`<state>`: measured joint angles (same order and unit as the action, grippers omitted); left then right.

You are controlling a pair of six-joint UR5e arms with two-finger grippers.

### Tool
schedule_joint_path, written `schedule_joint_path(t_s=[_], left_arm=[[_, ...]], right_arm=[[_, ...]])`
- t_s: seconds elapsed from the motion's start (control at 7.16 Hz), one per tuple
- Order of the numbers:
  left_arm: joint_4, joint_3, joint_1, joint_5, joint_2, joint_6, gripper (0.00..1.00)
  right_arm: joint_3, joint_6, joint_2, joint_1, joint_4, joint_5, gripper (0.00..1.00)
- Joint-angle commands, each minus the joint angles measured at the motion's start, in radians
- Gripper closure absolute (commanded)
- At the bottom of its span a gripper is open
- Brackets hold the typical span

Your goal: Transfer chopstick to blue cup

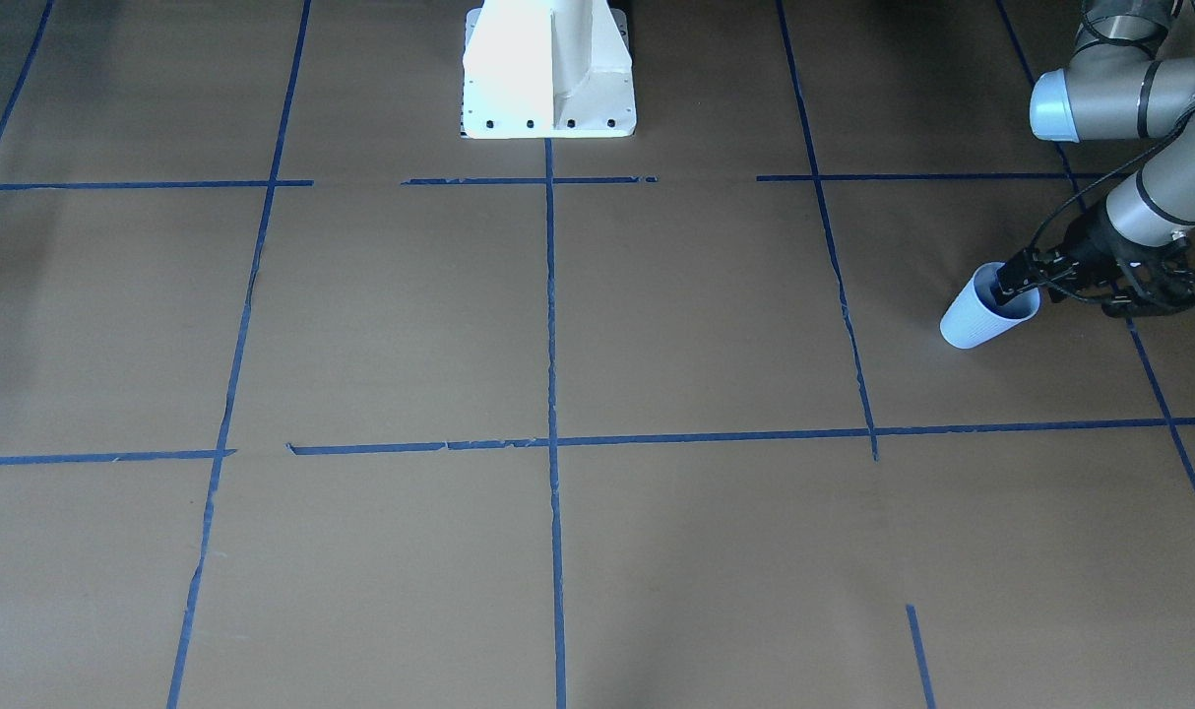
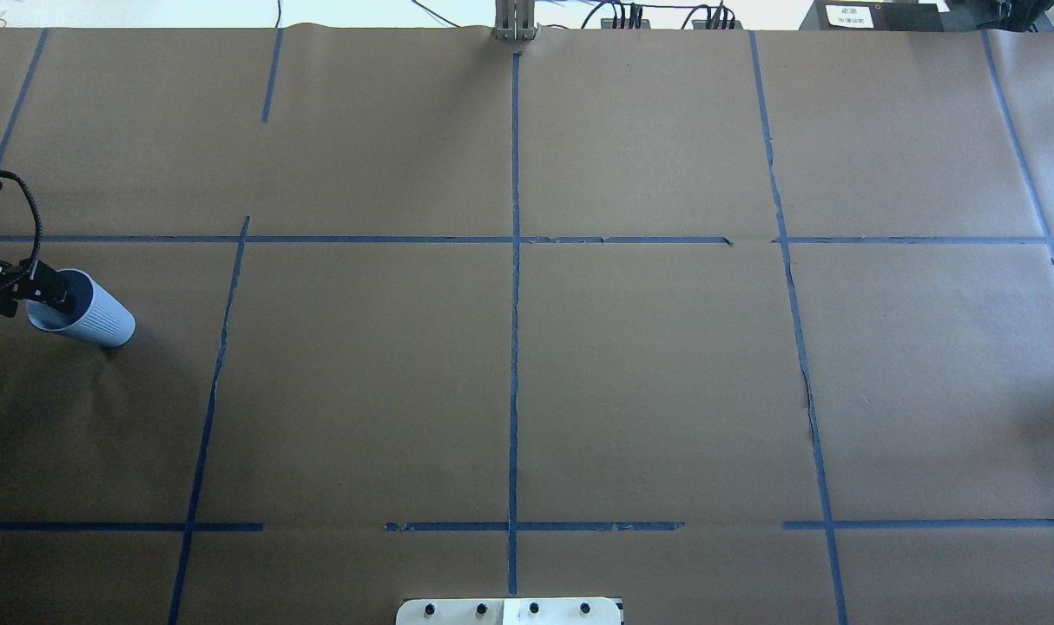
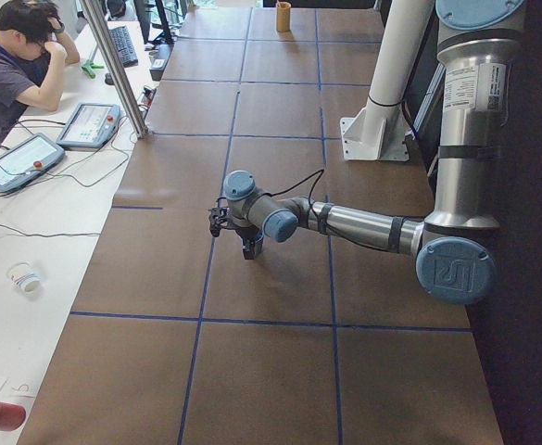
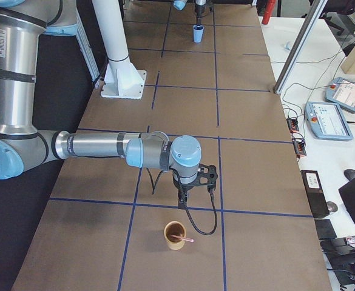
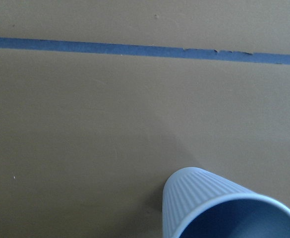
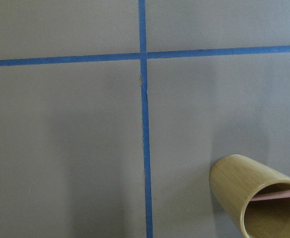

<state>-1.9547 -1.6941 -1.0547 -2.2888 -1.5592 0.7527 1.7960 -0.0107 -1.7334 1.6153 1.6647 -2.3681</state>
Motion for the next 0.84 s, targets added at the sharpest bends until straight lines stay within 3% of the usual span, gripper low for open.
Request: schedule_joint_path(t_s=[0.0, 0.42, 0.7], left_arm=[[-0.006, 0.001, 0.001, 0.006, -0.002, 0.007, 0.89], [0.017, -0.077, -0.011, -0.006, 0.002, 0.017, 1.00], [0.286, -0.189, -0.027, -0.021, -0.092, 0.016, 0.99]], right_arm=[[-0.001, 0.002, 0.000, 0.000, 0.000, 0.000, 0.00], [-0.001, 0.008, 0.005, 0.000, 0.000, 0.003, 0.00], [0.002, 0.008, 0.012, 0.002, 0.000, -0.002, 0.00]])
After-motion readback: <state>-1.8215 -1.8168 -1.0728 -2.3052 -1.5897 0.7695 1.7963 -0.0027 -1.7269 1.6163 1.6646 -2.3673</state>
